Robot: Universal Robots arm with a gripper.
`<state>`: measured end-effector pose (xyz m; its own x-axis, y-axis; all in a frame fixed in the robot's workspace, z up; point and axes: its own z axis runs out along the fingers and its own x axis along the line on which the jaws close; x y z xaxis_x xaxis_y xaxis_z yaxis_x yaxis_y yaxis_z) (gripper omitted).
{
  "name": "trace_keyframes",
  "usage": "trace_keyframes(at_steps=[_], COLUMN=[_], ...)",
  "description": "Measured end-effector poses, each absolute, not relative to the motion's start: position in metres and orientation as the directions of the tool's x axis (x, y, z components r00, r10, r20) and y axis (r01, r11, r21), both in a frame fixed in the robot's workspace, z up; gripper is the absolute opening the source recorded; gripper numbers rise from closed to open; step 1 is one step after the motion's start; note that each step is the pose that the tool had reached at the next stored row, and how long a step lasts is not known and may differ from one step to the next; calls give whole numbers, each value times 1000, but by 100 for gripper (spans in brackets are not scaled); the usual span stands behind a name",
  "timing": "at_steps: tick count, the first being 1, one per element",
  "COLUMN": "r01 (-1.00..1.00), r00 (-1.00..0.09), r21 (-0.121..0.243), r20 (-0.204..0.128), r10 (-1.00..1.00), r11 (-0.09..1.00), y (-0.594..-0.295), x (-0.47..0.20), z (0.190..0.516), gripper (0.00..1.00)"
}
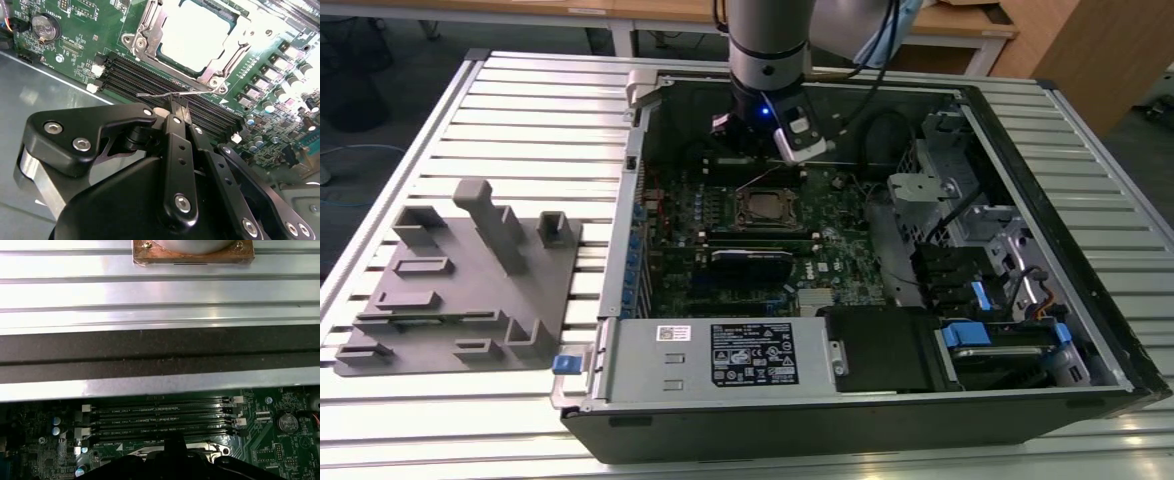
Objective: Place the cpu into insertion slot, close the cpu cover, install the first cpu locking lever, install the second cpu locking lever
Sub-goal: 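Install the first cpu locking lever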
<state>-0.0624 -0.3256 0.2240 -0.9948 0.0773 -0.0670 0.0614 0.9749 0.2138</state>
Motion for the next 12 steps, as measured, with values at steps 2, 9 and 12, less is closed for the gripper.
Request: trace_keyframes(at_steps=[2,9,12], r01=[61,61,62], r00=[-995,-995,-995], r21=[214,212,211], r20=[-67,-67,-67], r10=[77,77,77], r11=[975,975,976], y=[-324,-324,-324], x=[-62,-58,-58], z=[224,223,222], gripper=[11,11,11])
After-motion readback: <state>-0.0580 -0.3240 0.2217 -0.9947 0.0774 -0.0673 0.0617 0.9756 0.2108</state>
